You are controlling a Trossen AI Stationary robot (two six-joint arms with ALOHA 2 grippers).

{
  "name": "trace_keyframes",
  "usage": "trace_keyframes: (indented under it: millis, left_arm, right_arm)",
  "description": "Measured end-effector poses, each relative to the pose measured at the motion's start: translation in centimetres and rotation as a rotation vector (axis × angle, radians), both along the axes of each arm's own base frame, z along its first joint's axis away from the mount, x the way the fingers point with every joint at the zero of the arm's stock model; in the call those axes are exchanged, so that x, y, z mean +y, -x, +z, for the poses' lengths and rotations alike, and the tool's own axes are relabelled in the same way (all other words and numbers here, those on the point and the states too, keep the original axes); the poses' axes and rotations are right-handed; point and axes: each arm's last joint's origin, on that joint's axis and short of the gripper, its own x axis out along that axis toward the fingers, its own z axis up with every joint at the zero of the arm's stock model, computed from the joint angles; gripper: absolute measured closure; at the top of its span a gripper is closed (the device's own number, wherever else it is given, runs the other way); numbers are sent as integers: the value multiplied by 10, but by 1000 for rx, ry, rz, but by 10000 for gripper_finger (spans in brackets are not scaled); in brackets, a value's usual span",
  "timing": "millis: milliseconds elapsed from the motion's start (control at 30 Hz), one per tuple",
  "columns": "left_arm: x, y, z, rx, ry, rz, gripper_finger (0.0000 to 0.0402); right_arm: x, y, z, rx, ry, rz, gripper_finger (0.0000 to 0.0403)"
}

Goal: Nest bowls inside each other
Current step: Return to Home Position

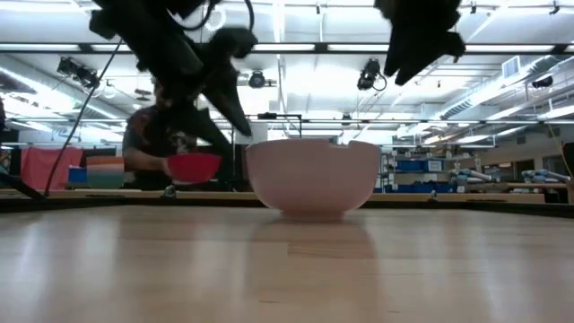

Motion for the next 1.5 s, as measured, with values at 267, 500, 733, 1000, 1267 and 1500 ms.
trace_keyframes:
  millis: [267,500,733,1000,1267,1500]
  left_arm:
    - [6,24,56,-217,-16,-21,228]
    - [17,34,88,-379,-167,-37,228]
    - [29,33,123,-685,-236,-66,228]
    - [48,55,138,-679,-400,-104,229]
    - [63,118,164,-665,-579,-99,266]
    - [61,172,149,-563,-647,-145,306]
  right_arm:
    - [4,36,25,-235,58,-27,237]
    - [2,27,53,-490,181,273,237]
    - [-3,-2,79,-840,282,433,237]
    - [-8,-20,62,-776,306,362,239]
    - [-13,-6,74,-807,308,322,266]
    - [0,30,72,-804,262,379,314]
